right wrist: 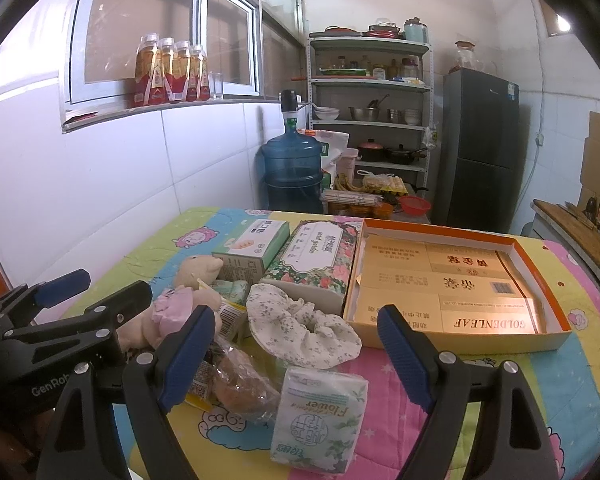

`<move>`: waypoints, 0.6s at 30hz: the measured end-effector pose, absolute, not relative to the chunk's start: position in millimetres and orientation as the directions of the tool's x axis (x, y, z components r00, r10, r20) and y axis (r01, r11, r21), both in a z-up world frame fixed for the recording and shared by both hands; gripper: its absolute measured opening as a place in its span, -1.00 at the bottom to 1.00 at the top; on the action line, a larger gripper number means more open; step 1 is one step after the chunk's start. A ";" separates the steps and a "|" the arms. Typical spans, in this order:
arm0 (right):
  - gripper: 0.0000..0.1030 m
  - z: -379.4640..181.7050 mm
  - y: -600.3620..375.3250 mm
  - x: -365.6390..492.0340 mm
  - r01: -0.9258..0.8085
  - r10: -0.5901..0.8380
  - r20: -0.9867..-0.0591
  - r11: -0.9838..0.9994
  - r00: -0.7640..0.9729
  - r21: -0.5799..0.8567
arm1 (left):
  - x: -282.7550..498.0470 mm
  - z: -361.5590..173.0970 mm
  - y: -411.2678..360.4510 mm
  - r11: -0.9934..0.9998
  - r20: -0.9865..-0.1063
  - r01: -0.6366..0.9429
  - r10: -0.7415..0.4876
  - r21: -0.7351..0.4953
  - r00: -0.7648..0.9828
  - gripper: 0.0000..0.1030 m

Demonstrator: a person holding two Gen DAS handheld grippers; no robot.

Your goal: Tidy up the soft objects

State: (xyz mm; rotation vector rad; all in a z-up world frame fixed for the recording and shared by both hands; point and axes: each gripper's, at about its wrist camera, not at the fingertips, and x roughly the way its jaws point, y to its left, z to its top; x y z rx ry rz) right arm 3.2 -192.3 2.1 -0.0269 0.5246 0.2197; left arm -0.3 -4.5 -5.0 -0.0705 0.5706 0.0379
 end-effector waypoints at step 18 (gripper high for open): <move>0.63 -2.9 -194.5 5.5 -0.214 0.207 -0.506 0.976 0.837 0.047 | -1.3 -6.4 -5.1 0.997 -0.542 -0.054 0.015 -0.056 0.840 0.57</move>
